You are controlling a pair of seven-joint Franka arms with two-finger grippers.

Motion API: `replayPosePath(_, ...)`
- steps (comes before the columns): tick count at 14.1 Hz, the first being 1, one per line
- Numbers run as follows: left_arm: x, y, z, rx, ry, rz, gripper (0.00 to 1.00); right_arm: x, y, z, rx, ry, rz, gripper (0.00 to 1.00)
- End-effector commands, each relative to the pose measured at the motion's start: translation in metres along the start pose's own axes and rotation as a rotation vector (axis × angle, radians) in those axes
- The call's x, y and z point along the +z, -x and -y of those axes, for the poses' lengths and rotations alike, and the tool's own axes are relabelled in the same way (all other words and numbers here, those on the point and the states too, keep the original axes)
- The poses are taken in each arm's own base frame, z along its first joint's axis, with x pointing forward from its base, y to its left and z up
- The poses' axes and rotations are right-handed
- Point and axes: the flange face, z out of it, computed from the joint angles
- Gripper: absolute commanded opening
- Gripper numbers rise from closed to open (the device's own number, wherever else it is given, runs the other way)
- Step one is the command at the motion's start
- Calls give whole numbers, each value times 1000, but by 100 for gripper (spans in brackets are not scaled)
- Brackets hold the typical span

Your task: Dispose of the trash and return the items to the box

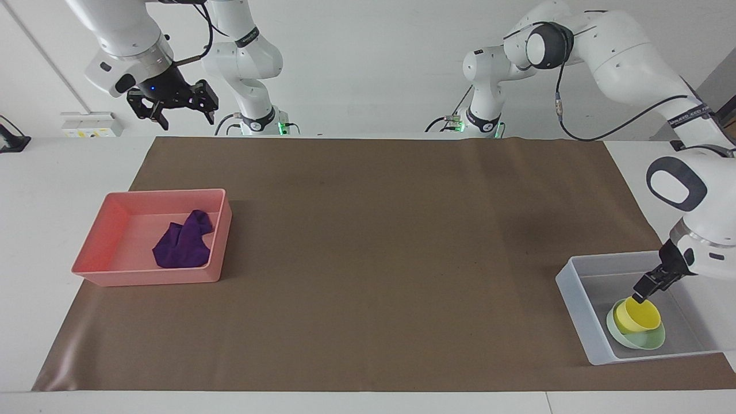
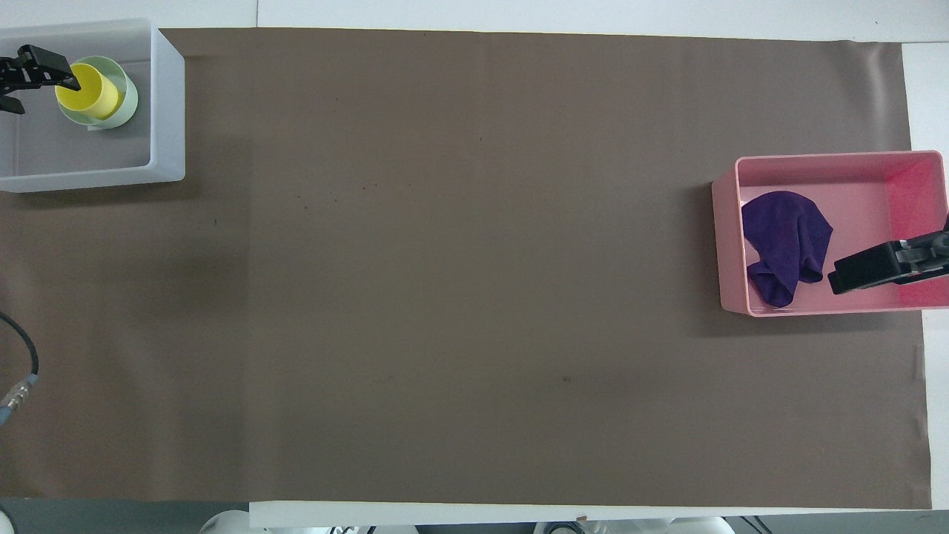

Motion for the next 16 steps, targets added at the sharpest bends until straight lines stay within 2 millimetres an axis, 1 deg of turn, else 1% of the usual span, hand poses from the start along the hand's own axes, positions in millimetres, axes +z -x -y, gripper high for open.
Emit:
replayPosePath(1,-48,90,-15,88,-14,116,100,1,-2,-2,7,-10,5,100)
replayPosePath(2,-66,108,-16,124,-53,149,100,2,-2,-2,10,-13,4,100)
replayPosePath(3,-87,130,-24,152,-68,202,100,2,-4,0,9,-9,-7,100)
replayPosePath(4,-108,145,-27,168,-68,241,100,3,-3,0,9,-8,-16,100)
replayPosePath(5,-128,159,-24,174,-73,279,100,8,-3,0,6,-8,-12,100)
replayPosePath(6,-145,168,-25,192,-78,288,100,5,-6,0,6,-4,-40,100)
replayPosePath(7,-154,170,-34,229,-76,287,100,5,-8,-1,6,-3,-54,100)
replayPosePath(8,-165,166,-41,250,-76,276,100,7,-7,0,5,-2,-53,100)
replayPosePath(9,-172,161,-48,263,-75,256,100,7,-7,0,2,-3,-53,100)
replayPosePath(10,-171,158,-48,260,-76,260,100,7,-6,0,-7,-2,-51,100)
replayPosePath(13,-180,151,-37,235,-75,242,100,7,-6,0,-15,-2,-53,100)
replayPosePath(16,-181,149,-29,221,-76,243,100,7,-6,1,-13,-2,-53,100)
